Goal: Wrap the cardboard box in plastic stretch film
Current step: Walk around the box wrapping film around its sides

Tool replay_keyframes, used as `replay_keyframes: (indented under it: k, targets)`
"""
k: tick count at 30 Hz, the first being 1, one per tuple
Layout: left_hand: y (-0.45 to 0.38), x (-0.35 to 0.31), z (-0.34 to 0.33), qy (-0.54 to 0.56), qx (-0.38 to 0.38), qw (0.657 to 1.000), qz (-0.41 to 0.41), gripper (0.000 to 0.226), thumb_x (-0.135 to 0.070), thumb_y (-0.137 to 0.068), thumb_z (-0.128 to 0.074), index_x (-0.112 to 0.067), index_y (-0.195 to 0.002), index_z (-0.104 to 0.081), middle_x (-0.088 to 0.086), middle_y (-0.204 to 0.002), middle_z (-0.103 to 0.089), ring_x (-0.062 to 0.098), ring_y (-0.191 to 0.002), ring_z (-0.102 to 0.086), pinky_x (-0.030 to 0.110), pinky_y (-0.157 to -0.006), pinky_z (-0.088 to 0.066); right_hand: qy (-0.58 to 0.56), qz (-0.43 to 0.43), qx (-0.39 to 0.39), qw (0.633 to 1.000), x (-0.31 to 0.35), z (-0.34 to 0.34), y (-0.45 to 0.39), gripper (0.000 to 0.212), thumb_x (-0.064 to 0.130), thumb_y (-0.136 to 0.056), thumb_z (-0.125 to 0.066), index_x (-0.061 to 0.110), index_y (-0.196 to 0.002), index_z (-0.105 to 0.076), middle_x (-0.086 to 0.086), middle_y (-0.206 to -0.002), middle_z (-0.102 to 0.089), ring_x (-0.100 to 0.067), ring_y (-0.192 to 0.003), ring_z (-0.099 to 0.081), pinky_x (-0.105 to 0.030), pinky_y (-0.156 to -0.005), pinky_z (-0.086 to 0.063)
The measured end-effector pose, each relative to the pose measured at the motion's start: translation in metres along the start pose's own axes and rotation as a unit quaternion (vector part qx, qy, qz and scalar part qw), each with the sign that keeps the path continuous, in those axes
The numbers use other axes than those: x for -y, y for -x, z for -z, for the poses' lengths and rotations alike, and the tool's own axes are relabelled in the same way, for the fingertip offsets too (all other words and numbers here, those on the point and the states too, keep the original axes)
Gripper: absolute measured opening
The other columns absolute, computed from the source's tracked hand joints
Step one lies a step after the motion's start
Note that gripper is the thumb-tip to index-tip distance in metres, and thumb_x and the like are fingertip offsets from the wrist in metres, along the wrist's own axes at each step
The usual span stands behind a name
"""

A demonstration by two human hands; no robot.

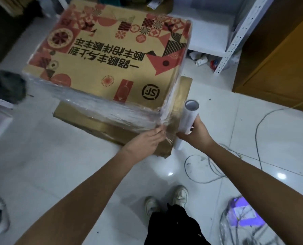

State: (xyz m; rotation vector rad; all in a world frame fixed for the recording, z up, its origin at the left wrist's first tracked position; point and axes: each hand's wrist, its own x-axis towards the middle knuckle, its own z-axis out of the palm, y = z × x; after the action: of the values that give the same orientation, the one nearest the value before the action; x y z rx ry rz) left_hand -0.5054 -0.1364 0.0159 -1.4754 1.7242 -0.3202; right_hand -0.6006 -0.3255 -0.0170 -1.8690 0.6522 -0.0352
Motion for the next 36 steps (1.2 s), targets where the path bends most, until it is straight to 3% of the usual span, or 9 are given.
replay_keyframes:
  k: [4, 8, 14, 17, 22, 25, 30, 34, 36]
  targets:
    - [-0.007, -0.008, 0.021, 0.074, 0.054, 0.994, 0.053, 0.049, -0.026, -0.098, -0.040, -0.003, -0.141, -0.036, 0.015, -0.150, -0.026, 0.035, -0.140, -0.013, 0.051, -0.100, 0.023, -0.002, 0.007, -0.025, 1.000, -0.001, 0.004, 0.004, 0.037, -0.002, -0.073, -0.070, 0.025, -0.088, -0.049, 0.009, -0.078, -0.056, -0.010, -0.072, -0.053, -0.007, -0.059, -0.040]
    - [-0.011, -0.011, 0.033, 0.097, 0.084, 0.988, 0.081, 0.056, -0.032, -0.098, -0.039, -0.002, -0.144, -0.030, 0.015, -0.152, -0.022, 0.035, -0.141, -0.008, 0.051, -0.099, 0.027, -0.034, 0.001, -0.024, 0.999, -0.002, 0.000, 0.010, 0.035, -0.009, -0.078, -0.060, 0.004, -0.109, -0.051, 0.001, -0.084, -0.054, -0.017, -0.081, -0.053, -0.005, -0.057, -0.038]
    - [-0.008, -0.012, 0.038, 0.027, 0.115, 0.991, 0.066, 0.055, -0.028, -0.101, -0.029, -0.001, -0.147, -0.013, 0.020, -0.154, -0.007, 0.038, -0.141, 0.000, 0.056, -0.099, 0.025, -0.018, 0.045, 0.028, 0.998, -0.001, 0.015, 0.005, 0.036, -0.012, -0.080, -0.059, 0.012, -0.102, -0.043, 0.016, -0.081, -0.047, 0.023, -0.067, -0.052, 0.001, -0.054, -0.038]
    - [-0.007, -0.012, 0.037, -0.006, 0.134, 0.989, 0.056, 0.060, -0.029, -0.101, -0.027, 0.004, -0.145, -0.004, 0.019, -0.155, 0.001, 0.038, -0.141, 0.005, 0.054, -0.101, 0.023, 0.023, 0.063, 0.050, 0.996, -0.009, 0.025, -0.005, 0.036, -0.006, -0.079, -0.062, 0.013, -0.106, -0.048, 0.014, -0.081, -0.051, 0.011, -0.075, -0.057, -0.005, -0.059, -0.040]
    - [-0.008, -0.006, 0.042, -0.074, 0.197, 0.977, 0.030, 0.070, -0.033, -0.099, -0.031, 0.005, -0.145, 0.005, 0.022, -0.154, 0.008, 0.039, -0.140, 0.008, 0.052, -0.106, 0.014, 0.068, 0.045, 0.140, 0.987, -0.011, 0.042, -0.028, 0.049, 0.011, -0.076, -0.062, 0.013, -0.123, -0.049, 0.002, -0.095, -0.058, -0.021, -0.089, -0.056, -0.035, -0.073, -0.044]
    - [-0.012, -0.006, 0.050, -0.099, 0.240, 0.966, 0.007, 0.068, -0.033, -0.099, -0.034, 0.002, -0.146, 0.001, 0.022, -0.154, 0.008, 0.039, -0.140, 0.008, 0.055, -0.100, 0.018, 0.055, 0.069, 0.166, 0.982, -0.008, 0.051, -0.042, 0.032, 0.005, -0.077, -0.063, 0.020, -0.103, -0.053, 0.008, -0.087, -0.057, -0.012, -0.083, -0.056, -0.030, -0.072, -0.044]
    - [-0.011, -0.018, 0.058, -0.089, 0.256, 0.962, 0.025, 0.067, -0.024, -0.099, -0.026, 0.019, -0.131, 0.015, 0.029, -0.151, 0.009, 0.042, -0.139, 0.008, 0.057, -0.107, 0.012, 0.019, 0.096, 0.225, 0.969, 0.003, 0.056, -0.054, 0.043, -0.013, -0.071, -0.065, 0.020, -0.097, -0.053, 0.018, -0.085, -0.056, 0.012, -0.078, -0.058, -0.002, -0.062, -0.041]
    - [-0.013, -0.024, 0.052, -0.079, 0.236, 0.968, 0.026, 0.068, -0.022, -0.099, -0.026, 0.025, -0.124, 0.017, 0.031, -0.150, 0.005, 0.044, -0.139, 0.003, 0.061, -0.102, 0.012, 0.020, 0.082, 0.254, 0.964, 0.004, 0.058, -0.072, 0.037, -0.012, -0.072, -0.062, 0.017, -0.092, -0.056, 0.005, -0.083, -0.060, -0.001, -0.078, -0.058, -0.004, -0.058, -0.043]
    - [-0.017, -0.029, 0.049, -0.082, 0.216, 0.972, 0.042, 0.060, -0.022, -0.098, -0.027, 0.014, -0.140, -0.004, 0.032, -0.149, -0.003, 0.045, -0.138, -0.004, 0.065, -0.099, 0.011, 0.017, 0.082, 0.261, 0.962, 0.003, 0.057, -0.080, 0.034, -0.014, -0.074, -0.058, 0.005, -0.102, -0.057, -0.010, -0.092, -0.062, -0.016, -0.087, -0.058, -0.012, -0.065, -0.046]
